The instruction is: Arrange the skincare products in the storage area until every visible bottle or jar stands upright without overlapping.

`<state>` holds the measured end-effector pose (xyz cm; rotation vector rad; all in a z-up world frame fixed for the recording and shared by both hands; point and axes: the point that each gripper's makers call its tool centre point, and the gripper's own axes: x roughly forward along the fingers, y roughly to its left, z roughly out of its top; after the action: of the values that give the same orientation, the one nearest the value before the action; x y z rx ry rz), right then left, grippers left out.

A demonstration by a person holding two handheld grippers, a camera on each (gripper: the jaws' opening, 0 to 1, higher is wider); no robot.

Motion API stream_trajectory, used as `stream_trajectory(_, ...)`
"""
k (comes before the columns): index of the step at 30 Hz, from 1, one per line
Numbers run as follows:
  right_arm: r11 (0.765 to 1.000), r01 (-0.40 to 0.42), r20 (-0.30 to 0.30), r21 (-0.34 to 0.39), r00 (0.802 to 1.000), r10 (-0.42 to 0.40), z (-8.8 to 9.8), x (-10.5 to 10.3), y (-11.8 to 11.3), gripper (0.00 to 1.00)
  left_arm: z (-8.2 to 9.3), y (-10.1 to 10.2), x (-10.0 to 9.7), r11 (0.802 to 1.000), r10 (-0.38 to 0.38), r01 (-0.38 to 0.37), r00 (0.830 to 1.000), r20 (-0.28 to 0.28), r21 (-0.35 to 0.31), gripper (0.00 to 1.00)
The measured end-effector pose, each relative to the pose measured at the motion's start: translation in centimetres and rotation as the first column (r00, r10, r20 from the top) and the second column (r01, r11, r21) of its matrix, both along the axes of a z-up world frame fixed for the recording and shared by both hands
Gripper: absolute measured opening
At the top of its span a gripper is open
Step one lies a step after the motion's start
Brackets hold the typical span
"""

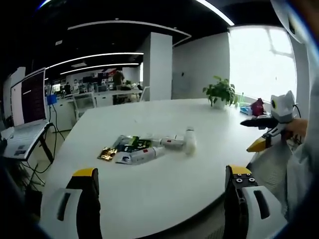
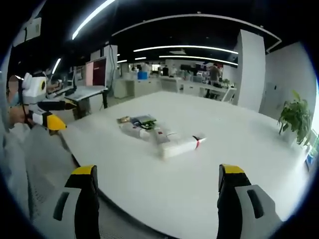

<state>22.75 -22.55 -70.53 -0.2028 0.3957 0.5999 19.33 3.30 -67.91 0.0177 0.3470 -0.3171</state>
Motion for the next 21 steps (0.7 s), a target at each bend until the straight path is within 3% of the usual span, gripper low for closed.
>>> stream_trajectory(21,1.0,0.005,-0.034,-0.016,0.999,-0.005,-0.37,0.34,0.0,1.0,0.09,0.0,0.11,1.0,0.018,-0.019,1.0,-0.016,-0.025,0.99)
